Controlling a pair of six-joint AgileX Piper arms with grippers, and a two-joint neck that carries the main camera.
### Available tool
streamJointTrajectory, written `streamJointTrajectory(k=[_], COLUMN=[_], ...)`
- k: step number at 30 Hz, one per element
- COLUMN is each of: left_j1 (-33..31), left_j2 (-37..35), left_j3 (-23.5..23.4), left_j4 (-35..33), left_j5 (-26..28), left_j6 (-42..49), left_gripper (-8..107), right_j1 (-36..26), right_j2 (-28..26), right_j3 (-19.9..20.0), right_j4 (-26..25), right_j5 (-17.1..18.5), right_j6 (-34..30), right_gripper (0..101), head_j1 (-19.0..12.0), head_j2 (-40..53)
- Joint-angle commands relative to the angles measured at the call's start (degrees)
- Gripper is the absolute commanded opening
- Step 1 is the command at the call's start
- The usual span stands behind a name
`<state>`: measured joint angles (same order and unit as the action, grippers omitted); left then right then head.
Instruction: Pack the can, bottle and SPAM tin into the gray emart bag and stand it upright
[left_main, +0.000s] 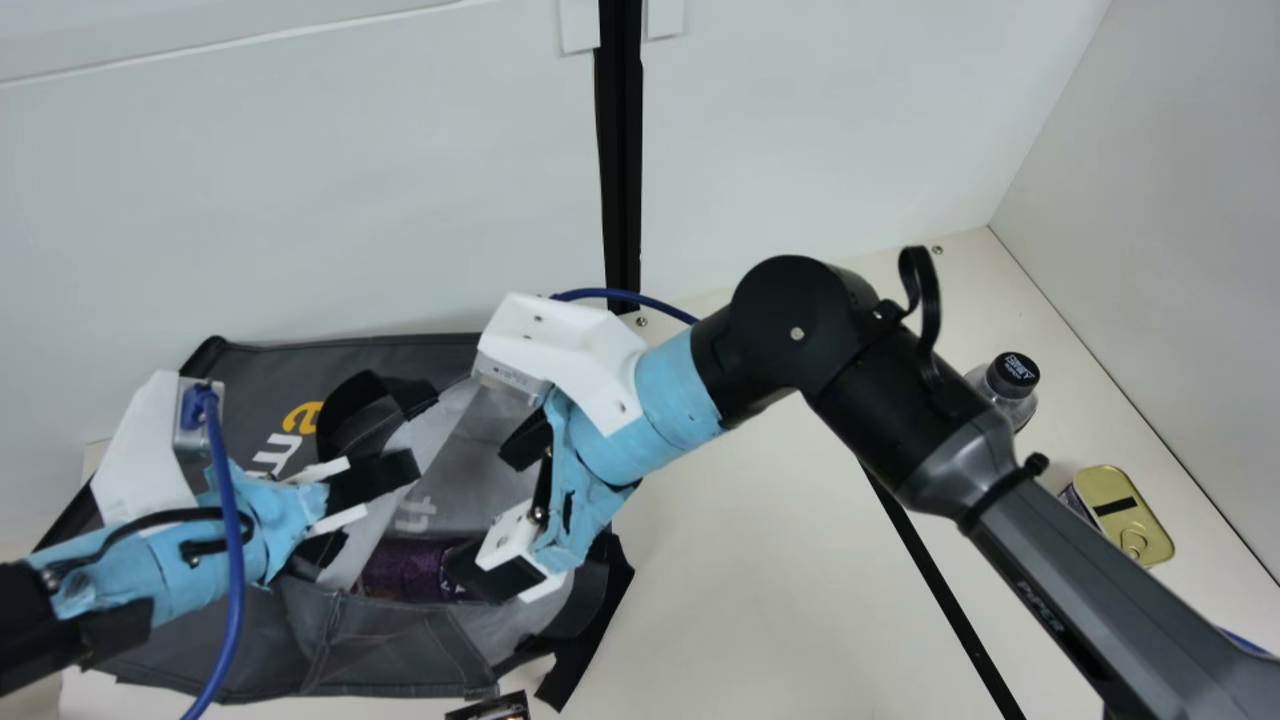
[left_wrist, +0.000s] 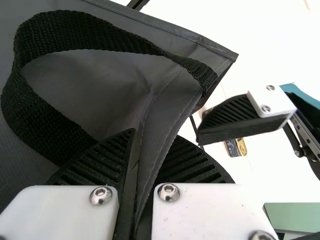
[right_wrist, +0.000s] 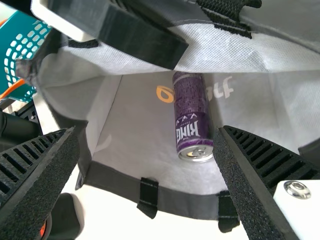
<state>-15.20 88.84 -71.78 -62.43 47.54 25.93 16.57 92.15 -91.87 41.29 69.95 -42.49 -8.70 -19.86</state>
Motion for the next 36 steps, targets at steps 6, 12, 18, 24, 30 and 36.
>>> streamJointTrajectory(k=[6, 12, 18, 24, 30, 36], left_j1=[0.0, 0.0, 0.0, 0.0, 0.0, 0.0], left_j2=[0.0, 0.0, 0.0, 0.0, 0.0, 0.0], left_j3=[0.0, 0.0, 0.0, 0.0, 0.0, 0.0], left_j4=[0.0, 0.0, 0.0, 0.0, 0.0, 0.0], left_j5=[0.0, 0.0, 0.0, 0.0, 0.0, 0.0], left_j6=[0.0, 0.0, 0.0, 0.0, 0.0, 0.0], left_gripper=[-8, -8, -8, -8, -8, -8], right_j1=[-1.4, -3.2, -5.5, -8.1, -11.4, -15.3], right_j2=[-3.6, -6.7, -9.5, -12.0, -14.0, -15.5], right_j3=[3.0, 5.4, 7.4, 9.0, 9.9, 10.4], right_j4=[0.4, -0.7, -1.3, -1.6, -2.3, -3.4], right_j5=[0.0, 0.0, 0.0, 0.0, 0.0, 0.0], right_j6=[-2.0, -4.8, -7.7, -10.6, -13.8, -16.8], right_gripper=[95, 95, 95, 95, 95, 95], head_j1=[-1.3, -1.3, -1.3, -1.3, -1.3, -1.3], head_j2=[-0.1, -0.1, -0.1, -0.1, -0.1, -0.1])
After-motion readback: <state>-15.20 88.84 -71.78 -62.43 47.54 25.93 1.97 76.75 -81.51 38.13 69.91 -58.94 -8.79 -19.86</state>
